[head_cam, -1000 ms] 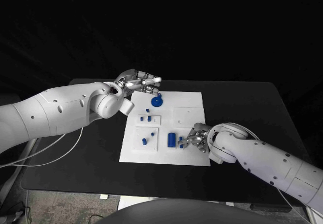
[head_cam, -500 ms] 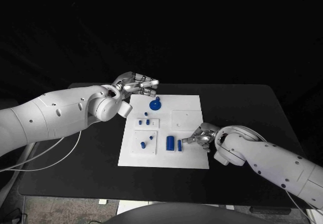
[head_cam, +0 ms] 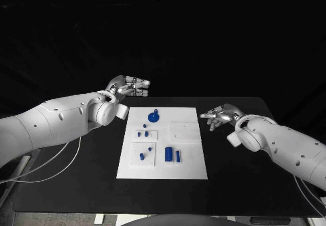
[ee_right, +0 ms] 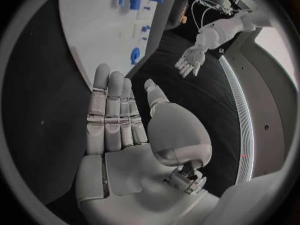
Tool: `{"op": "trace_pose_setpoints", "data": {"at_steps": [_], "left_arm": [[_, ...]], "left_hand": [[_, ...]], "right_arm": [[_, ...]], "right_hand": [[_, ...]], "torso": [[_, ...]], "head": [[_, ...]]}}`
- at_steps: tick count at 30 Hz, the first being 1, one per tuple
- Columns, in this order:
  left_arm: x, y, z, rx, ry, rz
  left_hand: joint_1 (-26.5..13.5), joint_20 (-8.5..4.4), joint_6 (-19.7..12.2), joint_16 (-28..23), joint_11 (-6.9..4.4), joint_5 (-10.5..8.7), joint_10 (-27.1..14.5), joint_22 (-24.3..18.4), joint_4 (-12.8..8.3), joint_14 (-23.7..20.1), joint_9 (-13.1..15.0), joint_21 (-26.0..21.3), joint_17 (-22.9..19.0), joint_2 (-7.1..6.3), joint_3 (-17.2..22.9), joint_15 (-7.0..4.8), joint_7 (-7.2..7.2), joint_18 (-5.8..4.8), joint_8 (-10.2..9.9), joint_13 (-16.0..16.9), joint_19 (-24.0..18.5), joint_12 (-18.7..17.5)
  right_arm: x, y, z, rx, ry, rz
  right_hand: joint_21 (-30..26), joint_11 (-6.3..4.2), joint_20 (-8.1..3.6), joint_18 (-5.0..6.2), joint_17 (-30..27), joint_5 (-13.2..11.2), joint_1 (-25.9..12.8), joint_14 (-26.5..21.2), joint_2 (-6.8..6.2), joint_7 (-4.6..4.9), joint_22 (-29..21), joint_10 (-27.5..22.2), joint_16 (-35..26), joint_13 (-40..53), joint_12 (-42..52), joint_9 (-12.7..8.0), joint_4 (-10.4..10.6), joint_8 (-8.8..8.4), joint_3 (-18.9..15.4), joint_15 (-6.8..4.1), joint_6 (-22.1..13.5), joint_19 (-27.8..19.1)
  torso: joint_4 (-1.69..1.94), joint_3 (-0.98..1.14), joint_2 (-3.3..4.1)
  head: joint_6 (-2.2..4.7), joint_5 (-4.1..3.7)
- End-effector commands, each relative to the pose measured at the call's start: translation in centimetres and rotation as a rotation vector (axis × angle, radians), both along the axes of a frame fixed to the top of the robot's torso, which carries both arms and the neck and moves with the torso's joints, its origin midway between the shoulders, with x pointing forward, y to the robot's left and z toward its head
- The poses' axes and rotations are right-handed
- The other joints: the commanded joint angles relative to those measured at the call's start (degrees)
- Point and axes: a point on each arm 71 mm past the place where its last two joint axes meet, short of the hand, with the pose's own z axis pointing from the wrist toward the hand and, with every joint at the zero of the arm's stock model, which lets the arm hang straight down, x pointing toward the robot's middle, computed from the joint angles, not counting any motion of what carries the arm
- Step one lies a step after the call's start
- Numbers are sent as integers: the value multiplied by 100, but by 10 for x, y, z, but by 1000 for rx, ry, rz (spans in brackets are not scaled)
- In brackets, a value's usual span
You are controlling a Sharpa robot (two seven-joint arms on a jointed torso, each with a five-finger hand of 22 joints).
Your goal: Assemble the parts on the task board
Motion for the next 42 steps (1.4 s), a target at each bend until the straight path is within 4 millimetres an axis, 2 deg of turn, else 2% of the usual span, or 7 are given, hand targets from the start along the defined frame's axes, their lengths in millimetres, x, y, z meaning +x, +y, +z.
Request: {"op": "trace_pose_setpoints", "data": {"at_steps": [1, 20, 22, 23, 27, 31, 42], "left_arm": [[6, 6, 3, -56, -35, 55], [18, 19, -22, -115, -1, 147], [18, 19, -23, -117, 2, 147], [18, 19, -24, -77, 14, 146], [15, 16, -26, -80, 14, 149], [6, 7, -30, -87, 16, 158], [-49, -39, -41, -120, 16, 211]], "left_hand": [[16, -29, 45, -29, 4, 38, 38, -9, -25, 10, 10, -21, -12, 94, -29, -3, -30, -65, 18, -3, -15, 21], [-164, 729, -1078, -65, -31, -6, -1280, -86, -42, -1566, -40, -135, -98, 7, 21, 72, -217, 559, -47, -40, -878, -16], [-166, 753, -1041, -65, -34, -5, -1270, -86, -42, -1569, -40, -136, -98, 10, 20, 73, -211, 592, -47, -40, -885, -16], [-2364, -684, -5715, -376, -779, -604, -6134, -492, 119, -6511, -346, -540, -412, -183, 557, -716, -843, -399, -348, -339, -5987, -315], [-3047, -684, -5715, -376, -779, -604, -6134, -492, 119, -6511, -346, -540, -412, -183, 557, -716, -843, -399, -348, -339, -5987, -315], [-7613, -684, -5715, -376, -779, -604, -6134, -492, 119, -6511, -346, -540, -412, -183, 557, -716, -843, -399, -348, -339, -5987, -315], [-7613, -684, -5715, -376, -779, -604, -6134, -492, 119, -6511, -346, -540, -412, -183, 557, -716, -843, -399, -348, -339, -5987, -315]], "right_arm": [[11, -8, 7, 240, -49, -19], [32, -25, 10, 420, -192, -184], [32, -25, 10, 422, -196, -184], [32, -25, 6, 383, -145, -181], [31, -22, 9, 389, -155, -182], [27, -14, 16, 409, -180, -187], [-10, 27, 39, 502, -243, -233]], "right_hand": [[68, 216, 321, 45, -1137, 11, 28, 219, 62, -30, -1200, 422, -1185, -1895, -1304, -17, -229, 63, 52, 213, -139, -565], [-56, 629, 1548, 557, -3200, 97, -144, -1684, 174, 43, -2708, -1390, -1583, -2764, -1637, -82, -413, -22, 308, 860, -1042, -2715], [-54, 638, 1538, 552, -3200, 107, -147, -1677, 173, 58, -2707, -1385, -1583, -2764, -1637, -82, -411, -20, 305, 871, -1040, -2708], [-441, -180, 148, -582, -3541, -1502, -2066, -3419, -346, -614, -3076, -6883, -1925, -3083, -1957, -410, 858, -349, 242, 50, -6187, -7785], [-441, -180, 148, -582, -3541, -1502, -6602, -7517, -346, -614, -3076, -6883, -1925, -3083, -1957, -410, 858, -349, 242, 50, -6187, -7785], [-441, -180, 148, -582, -3541, -1502, -6602, -7517, -346, -614, -3076, -6883, -1925, -3083, -1957, -410, 858, -349, 242, 50, -6187, -7785], [-441, -180, 148, -582, -3541, -1502, -6602, -7517, -346, -614, -3076, -6883, -1925, -3083, -1957, -410, 858, -349, 242, 50, -6187, -7785]], "torso": [[-53, -35, -214], [-105, 6, -445], [-100, 19, -439], [-117, -1, -426], [-72, -2, -454], [62, -5, -538], [287, -10, -679]], "head": [[111, 24], [484, 57], [513, 55], [473, 48], [531, -3], [704, -154], [992, -408]]}}
